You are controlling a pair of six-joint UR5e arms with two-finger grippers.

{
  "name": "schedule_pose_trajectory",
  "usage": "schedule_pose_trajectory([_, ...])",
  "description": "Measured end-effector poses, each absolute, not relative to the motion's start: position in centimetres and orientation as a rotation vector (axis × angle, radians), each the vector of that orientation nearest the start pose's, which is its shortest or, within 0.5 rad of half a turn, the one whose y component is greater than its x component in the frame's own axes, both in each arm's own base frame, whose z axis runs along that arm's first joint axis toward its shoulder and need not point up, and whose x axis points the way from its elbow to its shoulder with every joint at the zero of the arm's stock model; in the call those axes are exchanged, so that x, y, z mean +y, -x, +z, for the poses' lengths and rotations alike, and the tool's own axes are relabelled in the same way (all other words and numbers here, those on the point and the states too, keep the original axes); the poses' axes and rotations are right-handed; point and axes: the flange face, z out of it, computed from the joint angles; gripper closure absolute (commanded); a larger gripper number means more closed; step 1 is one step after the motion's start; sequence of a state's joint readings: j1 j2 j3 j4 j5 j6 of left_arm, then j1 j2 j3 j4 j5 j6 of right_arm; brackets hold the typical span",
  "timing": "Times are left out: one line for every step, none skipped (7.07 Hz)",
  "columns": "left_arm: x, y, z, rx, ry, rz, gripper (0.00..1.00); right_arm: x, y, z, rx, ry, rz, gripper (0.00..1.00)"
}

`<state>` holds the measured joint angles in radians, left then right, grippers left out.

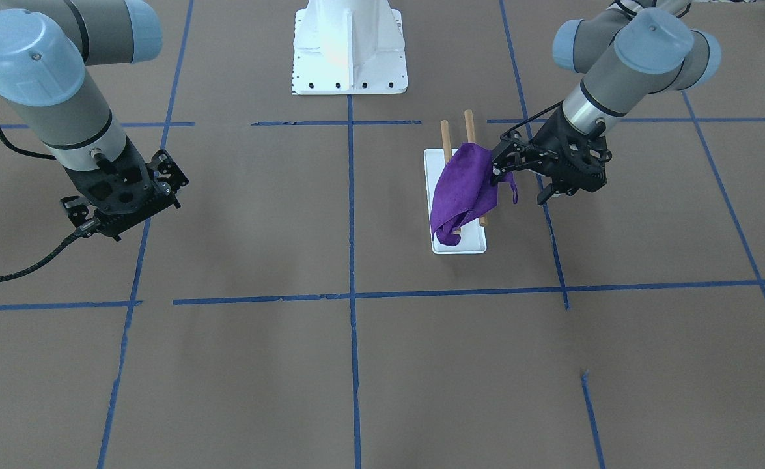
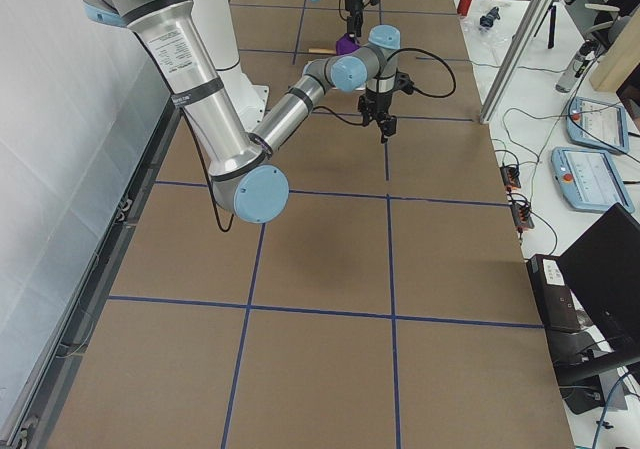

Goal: Hang towel on rack

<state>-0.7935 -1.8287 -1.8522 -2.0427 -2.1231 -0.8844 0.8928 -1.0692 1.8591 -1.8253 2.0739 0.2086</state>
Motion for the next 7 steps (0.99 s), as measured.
schedule_pose_trajectory([-46.5, -33.9, 33.6, 1.059, -0.292, 0.177, 0.00, -53.0, 31.4, 28.2, -0.676, -0.264, -0.578, 0.00])
schedule_pose_trajectory([-46.7, -33.5, 34.1, 1.052, -0.291, 0.170, 0.00, -53.4, 30.3, 28.8, -0.681, -0.253, -0.561, 0.00])
schedule_pose_trajectory([-46.8, -32.9, 34.8, 1.042, -0.288, 0.162, 0.00, -54.1, 28.3, 30.2, -0.691, -0.237, -0.548, 0.00])
schedule_pose_trajectory([-47.0, -32.4, 35.3, 1.035, -0.287, 0.155, 0.00, -54.9, 25.8, 31.9, -0.691, -0.234, -0.558, 0.00])
schedule_pose_trajectory([-47.4, -31.8, 35.9, 1.026, -0.287, 0.143, 0.00, -55.8, 23.1, 34.1, -0.677, -0.230, -0.568, 0.00])
schedule_pose_trajectory([-48.1, -30.8, 36.7, 1.013, -0.287, 0.123, 0.00, -56.8, 20.0, 36.7, -0.655, -0.225, -0.579, 0.00])
schedule_pose_trajectory([-48.9, -29.0, 37.9, 0.988, -0.298, 0.114, 0.00, -57.9, 16.1, 39.9, -0.630, -0.219, -0.600, 0.00])
